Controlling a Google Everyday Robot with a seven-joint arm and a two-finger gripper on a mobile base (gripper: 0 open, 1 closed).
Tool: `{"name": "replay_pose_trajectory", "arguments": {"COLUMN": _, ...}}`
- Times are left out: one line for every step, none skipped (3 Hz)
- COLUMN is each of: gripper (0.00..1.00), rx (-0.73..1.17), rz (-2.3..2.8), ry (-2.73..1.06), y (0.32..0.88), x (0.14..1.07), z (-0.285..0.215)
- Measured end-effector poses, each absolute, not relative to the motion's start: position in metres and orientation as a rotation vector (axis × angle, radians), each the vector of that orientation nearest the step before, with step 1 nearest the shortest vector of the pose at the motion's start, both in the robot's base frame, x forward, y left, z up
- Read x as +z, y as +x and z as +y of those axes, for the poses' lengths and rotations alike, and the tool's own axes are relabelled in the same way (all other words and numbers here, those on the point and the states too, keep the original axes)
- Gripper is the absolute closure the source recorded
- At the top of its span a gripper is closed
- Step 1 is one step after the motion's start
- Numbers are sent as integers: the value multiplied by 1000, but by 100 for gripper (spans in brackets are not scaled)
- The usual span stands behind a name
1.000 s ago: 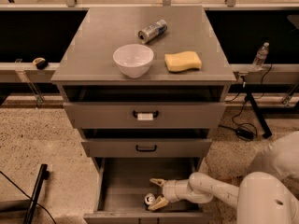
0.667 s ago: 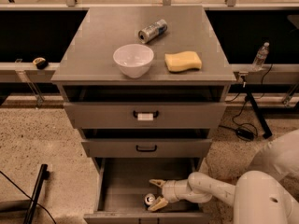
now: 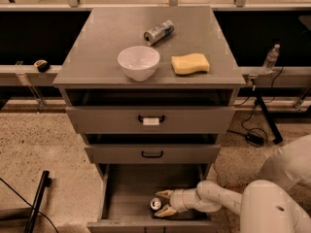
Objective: Pick pepsi can from bottom drawer and place on counter
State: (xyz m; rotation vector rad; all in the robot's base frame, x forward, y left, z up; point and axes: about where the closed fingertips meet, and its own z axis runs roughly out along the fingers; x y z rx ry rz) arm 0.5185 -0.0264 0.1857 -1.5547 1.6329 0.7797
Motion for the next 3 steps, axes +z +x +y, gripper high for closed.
{"name": "replay_pose_trajectory", "arguments": {"gripper": 63, "rx": 795, "rz": 1633, "ry": -1554, "y": 517, "x": 178, "z": -28}}
{"name": "replay_pose_trajectory", "arguments": {"gripper": 86, "rx": 812, "rz": 1622, "ry": -1555, "y": 517, "x": 174, "z": -26}}
{"name": "replay_pose_trajectory", "arguments": {"gripper": 100, "rx": 831, "rz": 1572, "ry": -1510, "y": 517, "x": 179, "z": -22}}
